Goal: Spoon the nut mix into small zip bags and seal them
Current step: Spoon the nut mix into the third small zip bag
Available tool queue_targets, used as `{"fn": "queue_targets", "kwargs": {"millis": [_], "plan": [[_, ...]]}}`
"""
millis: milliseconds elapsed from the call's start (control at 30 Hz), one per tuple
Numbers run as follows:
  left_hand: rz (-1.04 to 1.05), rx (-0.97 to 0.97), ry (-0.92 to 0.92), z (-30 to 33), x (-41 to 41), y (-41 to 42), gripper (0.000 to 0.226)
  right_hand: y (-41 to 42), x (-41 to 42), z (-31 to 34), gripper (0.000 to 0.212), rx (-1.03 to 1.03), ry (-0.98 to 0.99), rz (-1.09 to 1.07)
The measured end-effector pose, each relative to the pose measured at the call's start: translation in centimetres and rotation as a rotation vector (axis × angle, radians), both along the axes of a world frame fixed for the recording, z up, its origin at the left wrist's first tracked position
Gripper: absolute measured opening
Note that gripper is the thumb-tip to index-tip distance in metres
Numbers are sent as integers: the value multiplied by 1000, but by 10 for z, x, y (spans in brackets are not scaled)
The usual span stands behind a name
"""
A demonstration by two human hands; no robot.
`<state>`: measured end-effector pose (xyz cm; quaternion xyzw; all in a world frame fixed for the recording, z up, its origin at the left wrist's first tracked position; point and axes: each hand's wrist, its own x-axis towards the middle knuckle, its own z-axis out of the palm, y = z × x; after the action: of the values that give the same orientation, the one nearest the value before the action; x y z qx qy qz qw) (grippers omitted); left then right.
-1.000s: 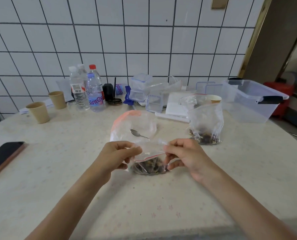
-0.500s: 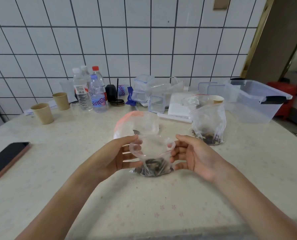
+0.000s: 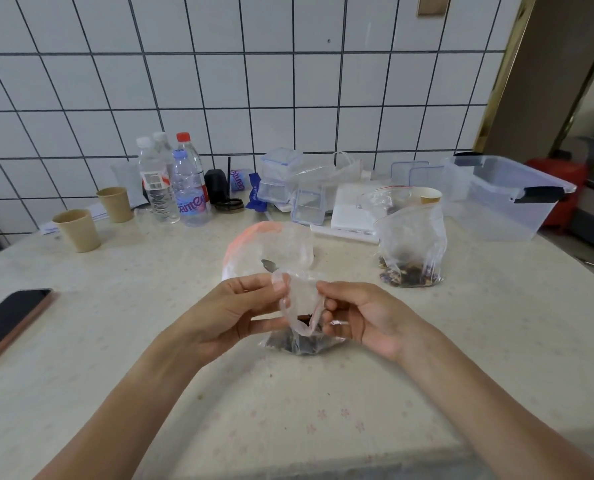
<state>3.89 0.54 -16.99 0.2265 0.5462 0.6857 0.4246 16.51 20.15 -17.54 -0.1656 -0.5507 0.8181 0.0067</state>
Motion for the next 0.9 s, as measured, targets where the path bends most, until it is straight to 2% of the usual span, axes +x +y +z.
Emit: {"fn": "queue_targets", "kwargs": {"millis": [67,200,267,333,400,467,500,533,600,633,667,767,833,900], "plan": [[104,-78,101,6,2,-2,31,3,1,6,24,174,2,-86],[387,-199,351,20,4,-4,12,4,7,14,33,479,19,-281],[553,-259,668,22,8,0,23,-3,6,15,39,668,61,-336],[636,-333,1063,24,13,4,28,-11,3,16,29,853,85,-356],[612,-468,1345,26,15,5,21,-13,0,19,14,872,29,-345],[555,-645,1444,28,13,4,9,-9,1,23,5,751,-96,-258],[520,-688,1397,30,11,3,8,-7,4,25,5,663,-144,-199],[476,-672,1237,31,9,3,12,-3,6,26,11,562,-164,-137],[370,-513,739,35,7,3,19,5,10,27,23,317,-120,-20],[323,-439,540,38,6,3,22,8,11,28,27,199,-85,14],[288,-402,430,40,4,2,25,11,12,28,30,103,-56,24],[202,-346,325,42,-1,-1,29,14,12,25,25,-37,-2,-2],[146,-330,320,42,0,-2,30,12,13,23,15,-71,24,-10],[146,-311,337,42,3,-2,34,10,12,23,14,-64,30,-29]]}}
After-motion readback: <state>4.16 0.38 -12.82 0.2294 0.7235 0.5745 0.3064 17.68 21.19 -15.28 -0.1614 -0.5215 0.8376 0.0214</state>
